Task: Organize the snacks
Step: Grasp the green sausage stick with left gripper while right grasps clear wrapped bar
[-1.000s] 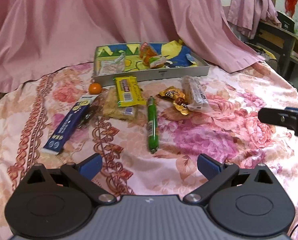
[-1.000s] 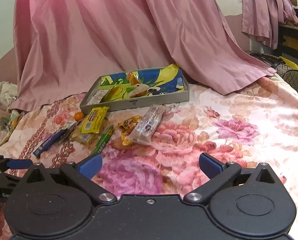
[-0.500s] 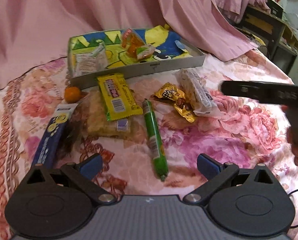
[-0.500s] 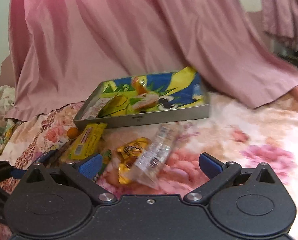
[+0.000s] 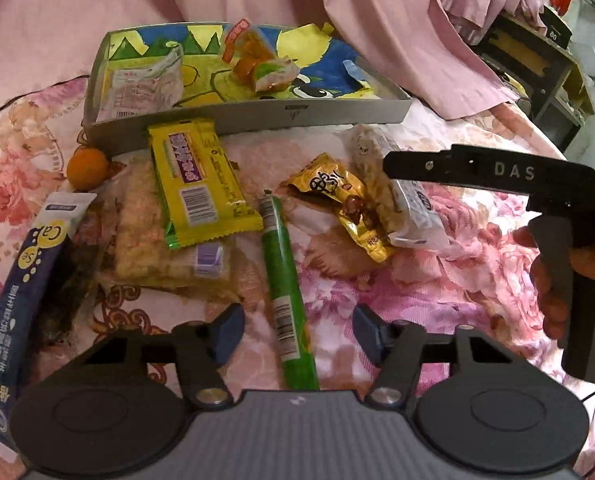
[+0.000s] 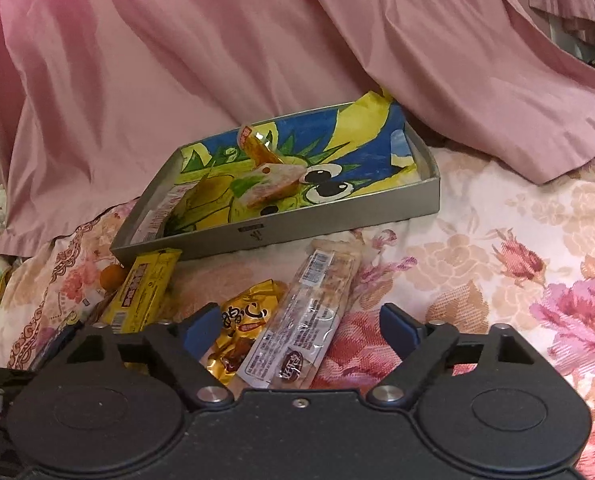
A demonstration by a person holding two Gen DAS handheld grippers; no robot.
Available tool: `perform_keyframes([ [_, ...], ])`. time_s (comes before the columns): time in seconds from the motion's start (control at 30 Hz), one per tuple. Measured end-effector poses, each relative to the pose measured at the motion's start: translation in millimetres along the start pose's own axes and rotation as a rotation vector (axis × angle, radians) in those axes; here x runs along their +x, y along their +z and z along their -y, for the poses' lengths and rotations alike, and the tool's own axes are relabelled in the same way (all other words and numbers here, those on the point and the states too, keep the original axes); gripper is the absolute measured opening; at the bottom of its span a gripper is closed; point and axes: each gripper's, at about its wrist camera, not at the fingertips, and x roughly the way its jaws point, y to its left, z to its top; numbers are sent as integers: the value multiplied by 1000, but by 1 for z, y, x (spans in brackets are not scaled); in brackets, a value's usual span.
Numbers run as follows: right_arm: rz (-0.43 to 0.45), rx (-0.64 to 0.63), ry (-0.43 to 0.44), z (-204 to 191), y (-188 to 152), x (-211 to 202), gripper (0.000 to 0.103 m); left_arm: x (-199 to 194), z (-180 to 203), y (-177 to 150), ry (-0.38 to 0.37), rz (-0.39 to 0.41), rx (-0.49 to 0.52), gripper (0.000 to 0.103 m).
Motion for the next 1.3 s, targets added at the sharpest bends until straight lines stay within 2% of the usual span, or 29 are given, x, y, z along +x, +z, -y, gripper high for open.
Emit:
perform_keyframes([
  [0.03,-5,0,-2,-1,-1,2,83,2,0,1,10,-6,0,56],
  [0.2,-26,21,-28,-4,-5,14,74,10,-1,11,34,-33,-51,25],
  [0.3,-48,39,-21,-4,-7,20,63,12,1,13,52,-46,-85,21],
  [0.37,-59,39,-24,-6,-9,23,54,11,3,13,61,-47,-87,21],
  [0.53,-71,54,-25,-7,-14,22,48,9,7,14,43,-69,-100,19],
  [0.77,-73,-23,-29,-12,-25,9,46,14,14,16,69,-117,-81,20],
  [1.0,-90,-13,-15,-7,-24,10,44,20,12,19,58,-135,-89,19],
  [1.17,-56,-116,-45,-14,-26,0,39,13,14,14,24,-139,-107,19],
  [1.3,-42,-214,-67,-20,-29,-8,38,4,18,11,4,-123,-111,18],
])
